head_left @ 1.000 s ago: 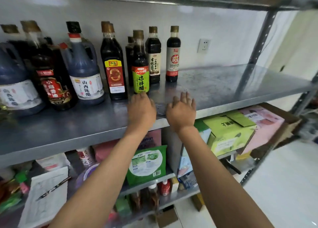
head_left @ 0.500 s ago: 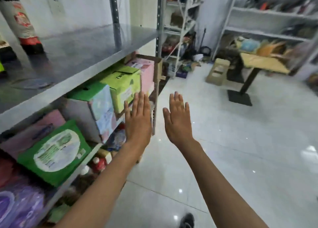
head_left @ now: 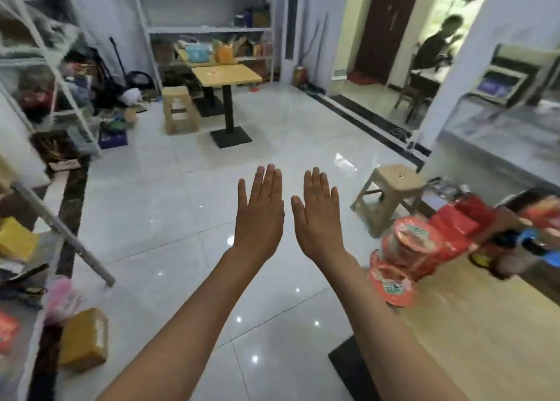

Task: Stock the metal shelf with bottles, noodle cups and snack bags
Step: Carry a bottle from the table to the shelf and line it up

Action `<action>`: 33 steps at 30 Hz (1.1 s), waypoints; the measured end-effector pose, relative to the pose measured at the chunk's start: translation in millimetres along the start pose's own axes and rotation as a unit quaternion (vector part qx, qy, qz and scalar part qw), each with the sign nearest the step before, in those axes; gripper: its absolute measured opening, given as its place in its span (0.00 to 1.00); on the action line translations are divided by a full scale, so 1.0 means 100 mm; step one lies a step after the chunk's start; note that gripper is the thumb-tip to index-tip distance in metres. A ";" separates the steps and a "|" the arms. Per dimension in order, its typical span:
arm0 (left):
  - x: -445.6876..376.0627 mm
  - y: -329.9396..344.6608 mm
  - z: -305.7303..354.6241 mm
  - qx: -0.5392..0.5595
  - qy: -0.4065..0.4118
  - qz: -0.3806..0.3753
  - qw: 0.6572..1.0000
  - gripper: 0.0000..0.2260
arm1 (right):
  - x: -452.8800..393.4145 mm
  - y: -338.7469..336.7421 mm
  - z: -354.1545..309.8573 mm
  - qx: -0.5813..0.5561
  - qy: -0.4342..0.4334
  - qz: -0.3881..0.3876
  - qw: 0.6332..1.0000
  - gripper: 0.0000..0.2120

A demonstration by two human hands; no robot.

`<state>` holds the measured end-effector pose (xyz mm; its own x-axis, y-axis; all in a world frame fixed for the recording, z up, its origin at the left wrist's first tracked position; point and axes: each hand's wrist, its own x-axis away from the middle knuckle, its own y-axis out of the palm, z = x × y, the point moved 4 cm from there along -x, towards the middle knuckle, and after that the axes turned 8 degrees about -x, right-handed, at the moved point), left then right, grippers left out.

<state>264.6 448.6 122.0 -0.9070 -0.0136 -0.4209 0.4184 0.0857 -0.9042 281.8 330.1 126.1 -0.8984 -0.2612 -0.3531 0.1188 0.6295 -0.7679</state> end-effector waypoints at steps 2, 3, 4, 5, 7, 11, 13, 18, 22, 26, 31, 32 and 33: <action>-0.19 0.02 0.59 0.014 0.056 0.017 0.998 0.25 | 0.04 -0.33 0.51 0.008 0.040 0.023 0.999 0.31; -0.29 0.04 0.87 0.021 0.079 0.022 0.996 0.25 | 0.07 -0.50 0.77 0.010 0.063 0.036 0.997 0.30; -0.38 0.06 1.19 0.029 0.101 0.025 0.994 0.26 | 0.11 -0.69 1.05 0.012 0.083 0.050 0.995 0.29; -0.45 0.07 1.48 0.035 0.122 0.027 0.992 0.26 | 0.15 -0.87 1.30 0.016 0.101 0.063 0.993 0.29; -0.57 0.09 2.03 0.047 0.159 0.028 0.986 0.26 | 0.24 -1.19 1.74 0.031 0.124 0.093 0.987 0.29; -0.75 0.15 3.02 0.081 0.215 0.022 0.973 0.31 | 0.45 -1.77 2.57 0.050 0.171 0.139 0.974 0.28; -0.81 0.22 3.48 0.105 0.257 0.002 0.961 0.29 | 0.60 -2.01 3.01 0.052 0.201 0.162 0.965 0.27; -0.98 0.41 4.46 0.158 0.306 -0.044 0.938 0.24 | 0.84 -2.42 4.22 0.027 0.307 0.203 0.930 0.25; -1.16 0.55 4.99 0.188 0.289 -0.089 0.934 0.25 | 0.75 -2.53 4.99 -0.003 0.374 0.198 0.906 0.24; -1.21 0.74 5.29 0.194 0.281 -0.102 0.935 0.25 | 0.60 -2.66 5.57 0.029 0.389 0.208 0.897 0.19; -1.22 1.00 5.47 0.192 0.278 -0.133 0.932 0.25 | 0.45 -2.67 6.16 0.073 0.430 0.139 0.889 0.28; -1.22 1.03 5.50 0.196 0.278 -0.140 0.930 0.25 | 0.42 -2.67 6.25 0.079 0.433 0.124 0.889 0.29; -1.22 1.05 5.54 0.197 0.280 -0.145 0.928 0.25 | 0.40 -2.67 6.34 0.080 0.439 0.108 0.888 0.30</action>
<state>446.3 -92.2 38.7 -0.8213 0.5501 -0.1512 0.0370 -0.2130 -0.9763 481.9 -312.0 -22.3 -0.8226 0.5687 -0.0033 0.3244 0.4644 -0.8241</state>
